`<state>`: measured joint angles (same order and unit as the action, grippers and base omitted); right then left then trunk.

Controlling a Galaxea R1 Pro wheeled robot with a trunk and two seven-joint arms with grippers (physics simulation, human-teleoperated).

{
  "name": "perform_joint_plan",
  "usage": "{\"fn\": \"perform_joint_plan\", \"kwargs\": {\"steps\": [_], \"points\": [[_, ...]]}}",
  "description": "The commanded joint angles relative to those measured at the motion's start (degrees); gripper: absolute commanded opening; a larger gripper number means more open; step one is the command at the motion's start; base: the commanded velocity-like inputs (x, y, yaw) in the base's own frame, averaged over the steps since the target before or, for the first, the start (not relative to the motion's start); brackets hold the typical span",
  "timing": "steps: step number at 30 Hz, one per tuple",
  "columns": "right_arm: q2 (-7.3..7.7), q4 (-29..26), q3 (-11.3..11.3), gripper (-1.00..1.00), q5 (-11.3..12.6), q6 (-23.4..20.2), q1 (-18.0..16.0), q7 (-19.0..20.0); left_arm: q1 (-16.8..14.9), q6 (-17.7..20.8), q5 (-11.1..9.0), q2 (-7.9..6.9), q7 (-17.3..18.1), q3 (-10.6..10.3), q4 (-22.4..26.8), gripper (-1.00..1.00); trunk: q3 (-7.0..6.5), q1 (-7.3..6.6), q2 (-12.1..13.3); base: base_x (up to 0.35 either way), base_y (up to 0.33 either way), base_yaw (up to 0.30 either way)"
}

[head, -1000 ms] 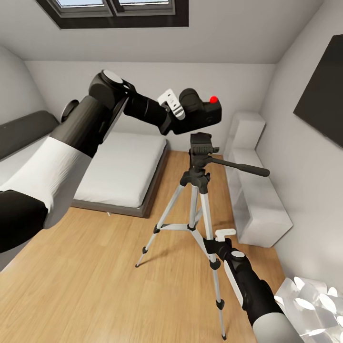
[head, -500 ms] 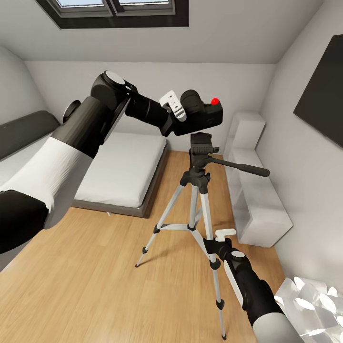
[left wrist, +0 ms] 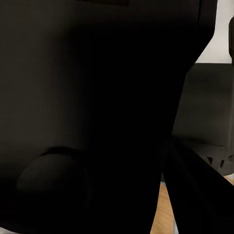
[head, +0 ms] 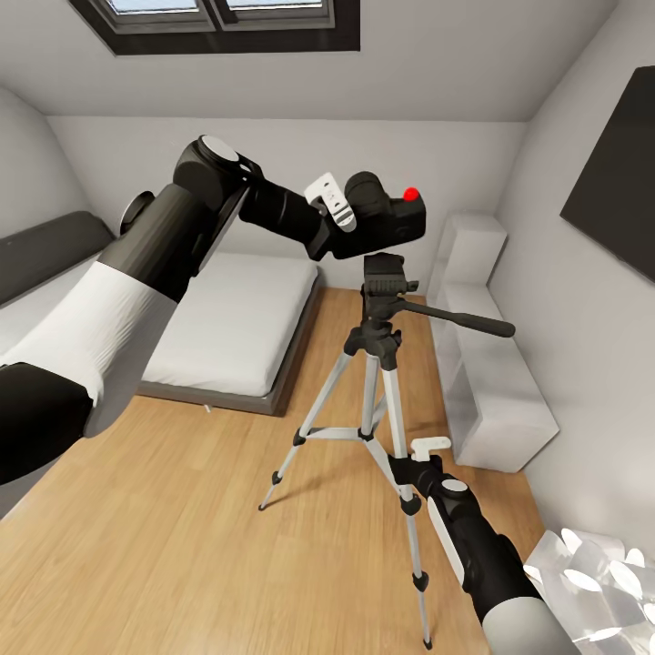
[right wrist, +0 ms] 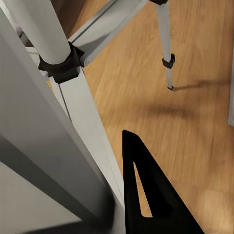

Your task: Attach the digital camera to the camera tripod in the bedroom.

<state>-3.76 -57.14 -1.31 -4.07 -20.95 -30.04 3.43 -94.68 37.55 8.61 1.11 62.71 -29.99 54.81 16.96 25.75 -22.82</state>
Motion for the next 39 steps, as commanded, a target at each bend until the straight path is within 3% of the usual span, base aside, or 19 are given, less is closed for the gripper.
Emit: {"fn": "perform_joint_plan", "kwargs": {"steps": [1,10,22,39], "points": [[-0.02,-0.08,0.06,-1.0,-0.76,-0.33,-0.01,0.26,-0.06,0.31,0.43,0.03,0.49,0.06,0.04,-1.0,0.11,0.04,-0.1,0.0,0.0,0.0],[-0.02,-0.08,0.06,-1.0,-0.76,-0.32,-0.01,0.26,-0.06,0.33,-0.25,0.04,1.11,0.06,0.1,-1.0,0.11,0.04,-0.1,0.0,0.0,0.0],[-0.02,-0.08,0.08,-1.0,-0.76,-0.37,-0.01,0.22,-0.06,0.28,-4.58,-0.15,1.26,-0.78,0.2,-1.0,0.11,0.04,-0.1,0.0,0.0,0.0],[0.02,-0.08,0.08,-1.0,-0.76,-0.34,-0.01,0.19,-0.06,0.33,-5.26,-0.33,1.4,-2.29,0.21,-1.0,0.11,0.04,-0.1,0.0,0.0,0.0]]}}
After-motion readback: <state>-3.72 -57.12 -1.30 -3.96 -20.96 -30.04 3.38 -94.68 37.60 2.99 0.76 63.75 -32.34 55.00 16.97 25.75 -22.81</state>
